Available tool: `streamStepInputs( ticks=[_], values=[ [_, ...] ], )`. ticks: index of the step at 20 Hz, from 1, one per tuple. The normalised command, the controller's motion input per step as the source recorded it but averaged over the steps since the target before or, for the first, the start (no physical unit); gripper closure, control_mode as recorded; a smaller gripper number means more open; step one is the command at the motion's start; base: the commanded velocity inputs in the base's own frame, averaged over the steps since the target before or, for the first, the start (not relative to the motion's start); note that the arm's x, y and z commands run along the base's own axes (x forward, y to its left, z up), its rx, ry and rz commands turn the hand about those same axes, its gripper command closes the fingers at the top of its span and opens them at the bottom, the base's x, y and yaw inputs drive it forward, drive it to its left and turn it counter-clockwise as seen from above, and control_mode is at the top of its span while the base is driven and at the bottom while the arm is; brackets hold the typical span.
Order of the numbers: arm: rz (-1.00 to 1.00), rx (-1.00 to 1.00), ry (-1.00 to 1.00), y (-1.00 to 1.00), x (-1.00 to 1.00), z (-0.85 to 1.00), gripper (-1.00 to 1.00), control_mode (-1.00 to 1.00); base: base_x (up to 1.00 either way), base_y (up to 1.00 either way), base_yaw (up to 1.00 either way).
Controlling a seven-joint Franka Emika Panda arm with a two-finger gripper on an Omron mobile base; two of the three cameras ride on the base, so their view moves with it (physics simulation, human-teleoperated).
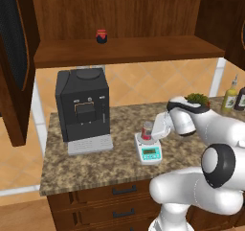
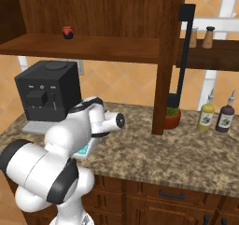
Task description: Pick the canned food and place it on the digital scale for weighing, and close the cabinet.
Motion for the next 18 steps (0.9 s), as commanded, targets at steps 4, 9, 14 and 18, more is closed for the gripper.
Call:
streamStepInputs(
  ticks=[4,9,14,18],
  values=[
    [0.0,0.0,0.0,0.0,-0.03,-0.01,-1.0,-1.0,0.0,0.0,0.0],
    [0.0,0.0,-0.03,0.0,-0.13,0.0,-1.0,-1.0,0.0,0.0,0.0],
    [0.0,0.0,-0.03,0.0,-0.08,0.05,-1.0,-1.0,0.0,0.0,0.0],
    [0.0,0.0,-0.13,-0.05,-0.27,0.18,-1.0,-1.0,0.0,0.0,0.0]
  ],
)
